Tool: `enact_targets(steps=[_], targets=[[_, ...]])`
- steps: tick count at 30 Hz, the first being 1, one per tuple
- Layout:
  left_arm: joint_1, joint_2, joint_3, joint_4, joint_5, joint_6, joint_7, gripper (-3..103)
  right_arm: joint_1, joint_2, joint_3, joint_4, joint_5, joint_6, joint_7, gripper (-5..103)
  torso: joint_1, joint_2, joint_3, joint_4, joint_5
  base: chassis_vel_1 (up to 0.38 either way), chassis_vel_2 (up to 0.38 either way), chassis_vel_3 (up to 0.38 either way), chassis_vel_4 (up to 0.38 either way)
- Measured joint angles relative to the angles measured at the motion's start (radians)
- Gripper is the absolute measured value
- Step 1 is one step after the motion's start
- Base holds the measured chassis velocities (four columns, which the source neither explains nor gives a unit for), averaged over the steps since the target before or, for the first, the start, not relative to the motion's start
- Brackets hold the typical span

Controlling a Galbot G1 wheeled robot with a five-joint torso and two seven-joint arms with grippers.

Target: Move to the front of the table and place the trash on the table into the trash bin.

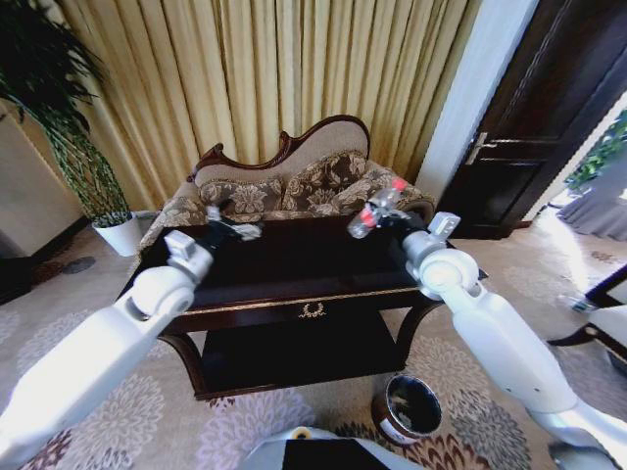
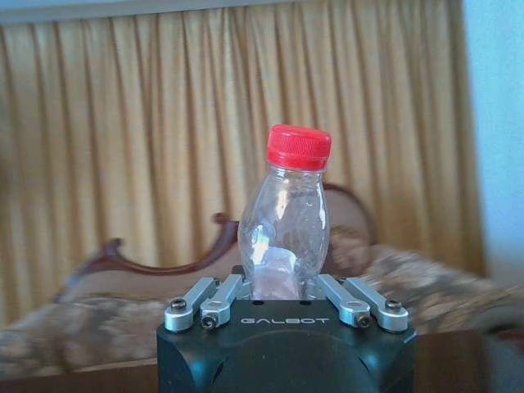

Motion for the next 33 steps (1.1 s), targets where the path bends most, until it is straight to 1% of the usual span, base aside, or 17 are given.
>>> enact_targets(steps=[1, 2, 3, 4, 6, 7, 10, 12, 14, 15, 16, 17, 20, 26, 33], targets=[[0.014, -0.003, -0.02, 0.0, -0.009, 0.011, -0.013, 100, -0.008, -0.004, 0.001, -0.002, -0.017, 0.005, 0.006, 25, 0.0, 0.0, 0.0, 0.0, 0.0, 0.0, 0.0, 0.0, 0.0], [0.048, -0.009, -0.071, 0.003, -0.026, 0.031, -0.026, 100, -0.035, -0.01, 0.011, -0.004, -0.061, 0.016, 0.014, 25, 0.0, 0.0, 0.0, 0.0001, -0.0005, 0.0, 0.0, 0.0, 0.0], [0.075, -0.012, -0.11, 0.012, -0.04, 0.041, -0.03, 100, -0.063, -0.013, 0.027, -0.007, -0.093, 0.026, 0.015, 25, 0.0, 0.0, 0.0, 0.0002, 0.0, 0.0, 0.0, 0.0, 0.0], [0.075, -0.012, -0.11, 0.012, -0.04, 0.041, -0.03, 100, -0.063, -0.013, 0.027, -0.007, -0.093, 0.026, 0.015, 25, 0.0, 0.0, 0.0, 0.0002, 0.0, 0.0, 0.0, 0.0, 0.0], [0.123, -0.015, -0.192, 0.041, -0.071, 0.053, -0.032, 100, -0.134, -0.02, 0.079, -0.007, -0.142, 0.038, 0.009, 25, 0.0, 0.0, 0.0, 0.0002, -0.0003, 0.0, 0.0, 0.0, 0.0], [0.123, -0.015, -0.192, 0.041, -0.071, 0.053, -0.032, 100, -0.134, -0.02, 0.079, -0.007, -0.142, 0.038, 0.009, 25, 0.0, 0.0, 0.0, 0.0002, -0.0003, 0.0, 0.0, 0.0, 0.0], [0.152, -0.01, -0.282, 0.085, -0.108, 0.071, -0.029, 100, -0.219, -0.026, 0.158, 0.002, -0.187, 0.047, -0.012, 25, 0.0, 0.0, 0.0, -0.0002, -0.0003, 0.0, 0.0, 0.0, 0.0], [0.153, -0.009, -0.29, 0.089, -0.11, 0.072, -0.028, 100, -0.228, -0.026, 0.165, 0.004, -0.191, 0.048, -0.014, 25, 0.0, 0.0, 0.0, -0.0002, -0.0001, 0.0, 0.0, 0.0, 0.0], [0.168, -0.005, -0.347, 0.12, -0.112, 0.076, -0.011, 100, -0.284, -0.026, 0.219, 0.023, -0.201, 0.048, -0.022, 25, 0.0, 0.0, 0.0, 0.0, -0.0003, 0.0, 0.0, 0.0, 0.0], [0.168, -0.005, -0.347, 0.12, -0.112, 0.076, -0.011, 100, -0.284, -0.026, 0.219, 0.023, -0.201, 0.048, -0.022, 25, 0.0, 0.0, 0.0, 0.0, -0.0003, 0.0, 0.0, 0.0, 0.0], [0.173, -0.005, -0.389, 0.14, -0.108, 0.079, 0.001, 100, -0.321, -0.024, 0.251, 0.037, -0.203, 0.047, -0.027, 25, 0.0, 0.0, 0.0, 0.0002, -0.0002, 0.0, 0.0, 0.0, 0.0], [0.173, -0.005, -0.389, 0.14, -0.108, 0.079, 0.001, 100, -0.321, -0.024, 0.251, 0.037, -0.203, 0.047, -0.027, 25, 0.0, 0.0, 0.0, 0.0002, -0.0002, 0.0, 0.0, 0.0, 0.0], [0.194, 0.009, -0.465, 0.182, -0.107, 0.083, 0.029, 100, -0.4, -0.017, 0.31, 0.062, -0.21, 0.042, -0.046, 25, 0.0, 0.0, 0.0, -0.0001, -0.0002, 0.0, 0.0, 0.0, 0.0], [0.239, 0.03, -0.509, 0.191, -0.113, 0.081, 0.05, 100, -0.443, -0.011, 0.34, 0.083, -0.211, 0.039, -0.053, 25, 0.0, 0.0, 0.0, 0.0003, -0.0002, 0.003, -0.002, -0.003, 0.009], [0.246, 0.024, -0.505, 0.173, -0.112, 0.076, 0.052, 100, -0.468, -0.004, 0.345, 0.103, -0.21, 0.038, -0.053, 25, 0.0, 0.0, 0.0, -0.0001, -0.0002, 0.044, -0.037, -0.044, 0.042]])
